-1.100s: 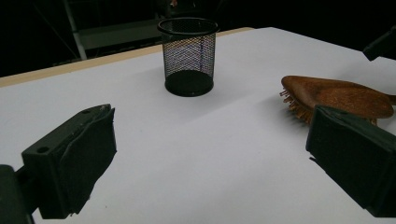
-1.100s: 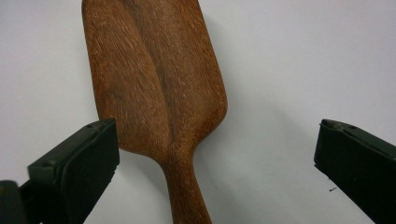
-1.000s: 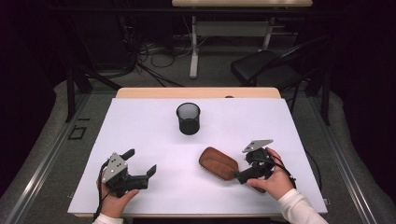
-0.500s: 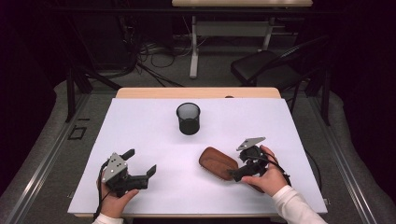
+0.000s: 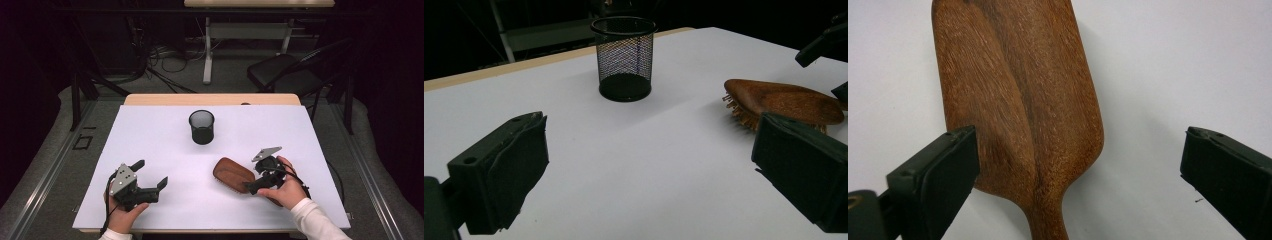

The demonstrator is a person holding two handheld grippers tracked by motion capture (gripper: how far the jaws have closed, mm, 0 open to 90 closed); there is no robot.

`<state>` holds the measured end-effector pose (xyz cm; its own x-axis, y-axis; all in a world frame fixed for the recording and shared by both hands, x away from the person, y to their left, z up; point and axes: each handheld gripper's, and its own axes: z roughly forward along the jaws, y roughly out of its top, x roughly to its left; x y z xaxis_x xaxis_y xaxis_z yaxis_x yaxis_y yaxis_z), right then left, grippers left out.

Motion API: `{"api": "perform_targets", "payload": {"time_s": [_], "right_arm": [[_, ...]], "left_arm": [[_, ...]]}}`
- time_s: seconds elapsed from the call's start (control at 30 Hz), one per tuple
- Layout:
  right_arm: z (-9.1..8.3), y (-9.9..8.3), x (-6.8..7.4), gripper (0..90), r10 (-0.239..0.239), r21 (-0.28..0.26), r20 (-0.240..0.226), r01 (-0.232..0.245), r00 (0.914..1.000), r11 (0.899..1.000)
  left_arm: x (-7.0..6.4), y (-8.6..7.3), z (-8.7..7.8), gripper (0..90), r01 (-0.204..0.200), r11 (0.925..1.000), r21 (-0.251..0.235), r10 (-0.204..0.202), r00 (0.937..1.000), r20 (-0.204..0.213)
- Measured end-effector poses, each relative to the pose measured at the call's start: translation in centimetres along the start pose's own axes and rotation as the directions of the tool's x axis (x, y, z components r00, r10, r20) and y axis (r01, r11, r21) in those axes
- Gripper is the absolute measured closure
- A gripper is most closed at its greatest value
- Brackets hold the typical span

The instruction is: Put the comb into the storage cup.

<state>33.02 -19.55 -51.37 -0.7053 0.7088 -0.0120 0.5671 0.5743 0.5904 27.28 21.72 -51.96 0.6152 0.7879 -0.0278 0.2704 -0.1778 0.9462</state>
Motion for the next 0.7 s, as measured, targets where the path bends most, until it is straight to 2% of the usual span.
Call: {"api": "perform_targets", "payload": {"time_s": [0.3, 0.7], "right_arm": [[0.04, -0.02, -0.01, 5.4, -0.004, -0.002, -0.001, 0.004, 1.0, 1.0], [-0.29, -0.11, -0.46, 7.2, 0.013, -0.017, 0.003, -0.012, 0.9999, 1.0]], "left_arm": [[-0.01, -0.02, 0.04, 2.6, -0.001, 1.0, 0.001, 0.001, 1.0, 0.003], [-0.04, -0.02, 0.05, 2.9, -0.004, 1.0, 0.003, 0.004, 1.0, 0.0]]}}
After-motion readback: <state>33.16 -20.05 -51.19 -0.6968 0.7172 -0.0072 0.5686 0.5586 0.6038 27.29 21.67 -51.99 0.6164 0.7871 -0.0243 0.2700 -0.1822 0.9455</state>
